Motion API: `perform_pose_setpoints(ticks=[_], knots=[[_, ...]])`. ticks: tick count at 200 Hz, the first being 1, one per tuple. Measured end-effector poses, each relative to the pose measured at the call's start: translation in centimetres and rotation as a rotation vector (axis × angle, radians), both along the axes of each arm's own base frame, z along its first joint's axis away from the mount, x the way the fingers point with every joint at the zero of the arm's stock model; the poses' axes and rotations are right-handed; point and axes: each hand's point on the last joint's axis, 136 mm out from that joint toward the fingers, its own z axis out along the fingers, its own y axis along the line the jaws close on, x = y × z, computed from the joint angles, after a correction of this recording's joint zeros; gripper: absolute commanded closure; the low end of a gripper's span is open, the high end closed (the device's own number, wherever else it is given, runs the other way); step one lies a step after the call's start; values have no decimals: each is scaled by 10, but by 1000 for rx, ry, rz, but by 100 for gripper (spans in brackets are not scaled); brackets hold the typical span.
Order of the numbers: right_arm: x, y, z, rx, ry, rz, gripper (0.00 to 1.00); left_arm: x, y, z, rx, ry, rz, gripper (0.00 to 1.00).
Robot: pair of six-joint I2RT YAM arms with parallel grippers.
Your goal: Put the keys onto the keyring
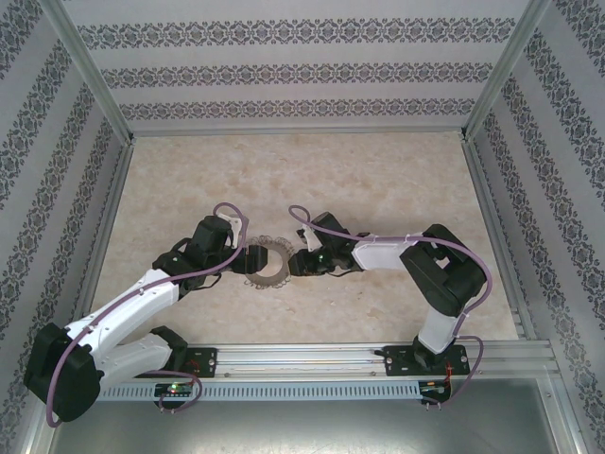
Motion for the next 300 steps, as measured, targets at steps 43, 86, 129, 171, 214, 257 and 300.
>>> perform_pose_setpoints(ticks=[43,86,129,171,214,257,300], knots=[[-14,-5,8,-80,-115,107,68,0,0,-1,3,5,-1,22],[-9,-19,21,-157,-289,193,67,0,0,-2,6,5,-3,22],[-15,-22,13,-223,-402,329,67,0,0,-2,6,5,-3,22],[-35,-30,-2,-235,-474,463,62,-1,0,-2,6,5,-3,22],[-33,-27,2,-216,-557,514,56,-1,0,2,-2,-7,-3,22],[-29,-21,5,-200,-603,533,58,-1,0,9,-13,-27,-4,22],[-26,-11,-2,-192,-600,560,64,-3,1,23,-35,-70,-6,22]])
